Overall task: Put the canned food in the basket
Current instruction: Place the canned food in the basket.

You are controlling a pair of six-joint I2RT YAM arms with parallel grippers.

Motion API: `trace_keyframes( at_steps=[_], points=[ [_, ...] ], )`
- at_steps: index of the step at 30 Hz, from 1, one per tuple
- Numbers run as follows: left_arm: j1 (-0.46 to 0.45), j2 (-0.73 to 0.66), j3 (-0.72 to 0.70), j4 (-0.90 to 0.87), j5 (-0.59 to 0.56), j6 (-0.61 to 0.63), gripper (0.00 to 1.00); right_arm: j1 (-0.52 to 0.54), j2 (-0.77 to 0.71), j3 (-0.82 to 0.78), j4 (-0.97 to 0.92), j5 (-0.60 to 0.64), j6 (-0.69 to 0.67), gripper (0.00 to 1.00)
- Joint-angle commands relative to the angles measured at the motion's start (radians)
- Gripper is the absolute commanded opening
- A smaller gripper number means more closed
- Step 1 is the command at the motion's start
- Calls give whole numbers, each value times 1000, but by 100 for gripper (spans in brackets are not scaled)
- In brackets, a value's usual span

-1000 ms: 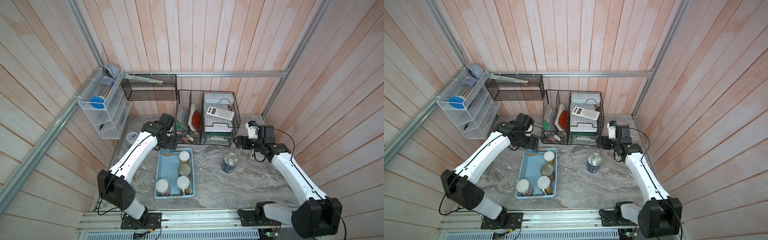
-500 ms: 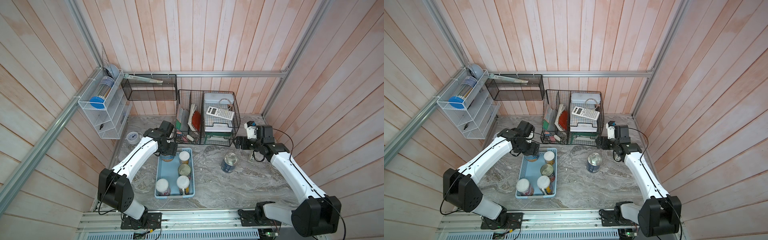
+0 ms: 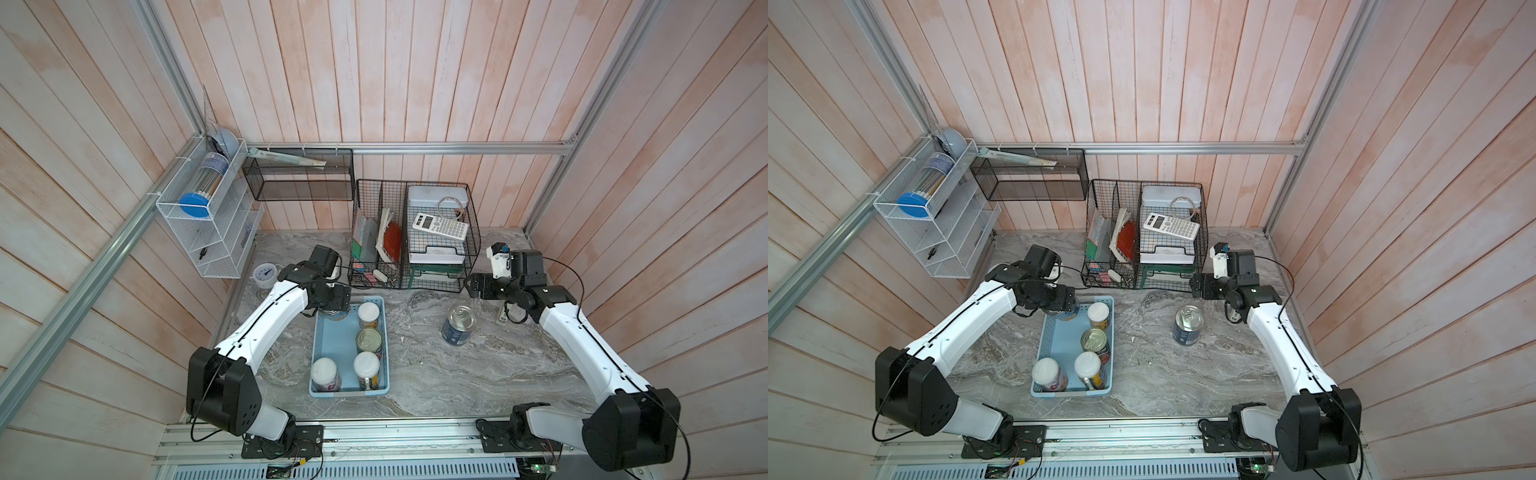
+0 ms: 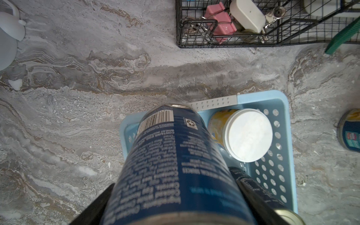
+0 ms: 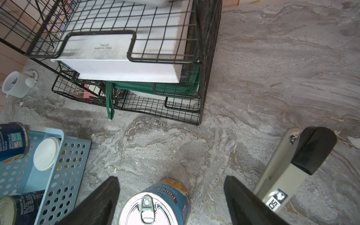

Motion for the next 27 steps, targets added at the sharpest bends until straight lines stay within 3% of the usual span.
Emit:
trace_keyframes(
  at_steps=[1,8,27],
  points=[
    [-8,-24,-13,45,72,-22,62,7,13,2,7,-7,-15,91],
    [-23,-35,3,3,70,-22,61,12,19,1,10,-14,-17,91],
    [-14,140,26,12,-62,21,62,39,32,-14,21,-18,-27,91]
  ],
)
